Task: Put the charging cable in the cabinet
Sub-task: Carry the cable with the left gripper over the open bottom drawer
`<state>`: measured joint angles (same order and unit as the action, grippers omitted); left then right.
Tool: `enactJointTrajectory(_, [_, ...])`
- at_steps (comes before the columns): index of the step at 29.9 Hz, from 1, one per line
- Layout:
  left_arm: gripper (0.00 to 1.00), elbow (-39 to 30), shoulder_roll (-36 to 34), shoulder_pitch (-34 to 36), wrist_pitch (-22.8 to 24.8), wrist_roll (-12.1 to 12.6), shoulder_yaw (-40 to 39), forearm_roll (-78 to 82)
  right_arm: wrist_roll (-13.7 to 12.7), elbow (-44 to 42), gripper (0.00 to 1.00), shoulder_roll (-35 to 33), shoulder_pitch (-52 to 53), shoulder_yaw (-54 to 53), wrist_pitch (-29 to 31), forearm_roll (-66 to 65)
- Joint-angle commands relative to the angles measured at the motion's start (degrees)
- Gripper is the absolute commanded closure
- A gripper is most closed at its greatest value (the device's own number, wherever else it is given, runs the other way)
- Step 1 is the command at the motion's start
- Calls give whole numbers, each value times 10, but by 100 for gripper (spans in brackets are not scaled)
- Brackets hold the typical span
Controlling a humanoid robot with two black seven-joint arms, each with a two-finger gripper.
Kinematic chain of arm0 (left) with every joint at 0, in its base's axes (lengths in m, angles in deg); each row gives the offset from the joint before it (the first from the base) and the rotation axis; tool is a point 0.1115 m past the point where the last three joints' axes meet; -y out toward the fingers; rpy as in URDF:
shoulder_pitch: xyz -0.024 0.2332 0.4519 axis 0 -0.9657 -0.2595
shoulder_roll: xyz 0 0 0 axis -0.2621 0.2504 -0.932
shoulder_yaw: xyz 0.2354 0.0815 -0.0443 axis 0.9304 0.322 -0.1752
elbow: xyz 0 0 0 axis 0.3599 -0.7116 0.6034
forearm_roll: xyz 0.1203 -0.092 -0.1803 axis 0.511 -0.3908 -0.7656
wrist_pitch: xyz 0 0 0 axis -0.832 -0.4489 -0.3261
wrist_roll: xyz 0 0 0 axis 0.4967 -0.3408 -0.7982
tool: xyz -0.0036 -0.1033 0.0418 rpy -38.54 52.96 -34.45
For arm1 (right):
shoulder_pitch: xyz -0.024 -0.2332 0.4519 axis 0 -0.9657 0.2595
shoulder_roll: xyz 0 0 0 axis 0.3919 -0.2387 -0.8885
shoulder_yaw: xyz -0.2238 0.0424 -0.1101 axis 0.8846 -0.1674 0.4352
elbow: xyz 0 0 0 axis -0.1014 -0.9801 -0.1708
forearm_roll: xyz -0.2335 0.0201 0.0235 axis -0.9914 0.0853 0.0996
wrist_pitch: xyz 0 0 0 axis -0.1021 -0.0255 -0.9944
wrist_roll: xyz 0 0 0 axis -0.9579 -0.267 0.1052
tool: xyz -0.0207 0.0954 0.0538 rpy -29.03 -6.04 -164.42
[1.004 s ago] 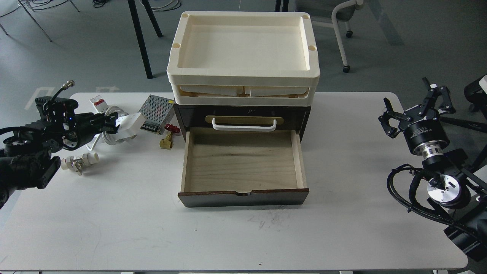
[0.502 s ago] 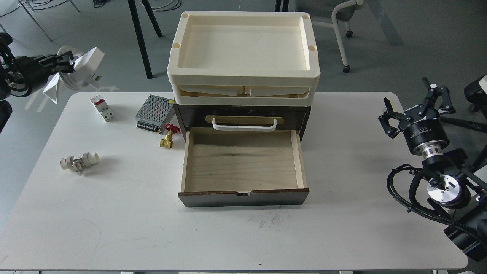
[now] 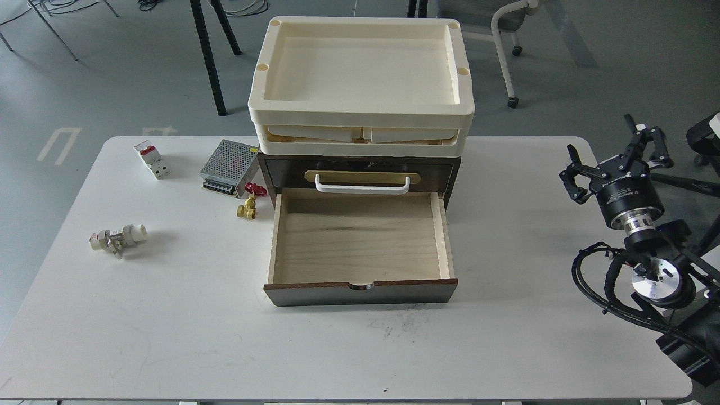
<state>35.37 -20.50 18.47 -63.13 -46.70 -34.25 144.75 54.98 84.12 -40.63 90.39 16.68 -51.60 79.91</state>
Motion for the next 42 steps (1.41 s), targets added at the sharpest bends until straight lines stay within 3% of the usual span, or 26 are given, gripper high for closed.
enactJointTrajectory(1, [98,-157,-10,39,-4,0,0,19,1,0,0,0,0,0,0,0])
enactJointTrajectory(10, [98,-604,-59,46,-45,0,-3,190,1,0,0,0,0,0,0,0])
enactJointTrajectory(12, [98,-681,-63,34,-45,0,-1,237,0,-1,0,0,0,0,0,0])
enactJointTrajectory(14, [98,-713,-60,4,-45,0,-1,286,0,-1,0,0,0,0,0,0])
enactJointTrajectory(23, [98,-706,-55,-147,-45,0,-2,503,0,0,0,0,0,0,0,0])
enactJointTrajectory(28, [97,-636,-38,-237,-84,0,-5,601,1,0,0,0,0,0,0,0])
enactJointTrajectory(37, [97,-606,-32,-283,-99,0,-12,601,0,0,0,0,0,2,0,0])
enactJointTrajectory(42, [96,-546,9,-297,-102,0,-27,601,1,0,0,0,0,2,1,0])
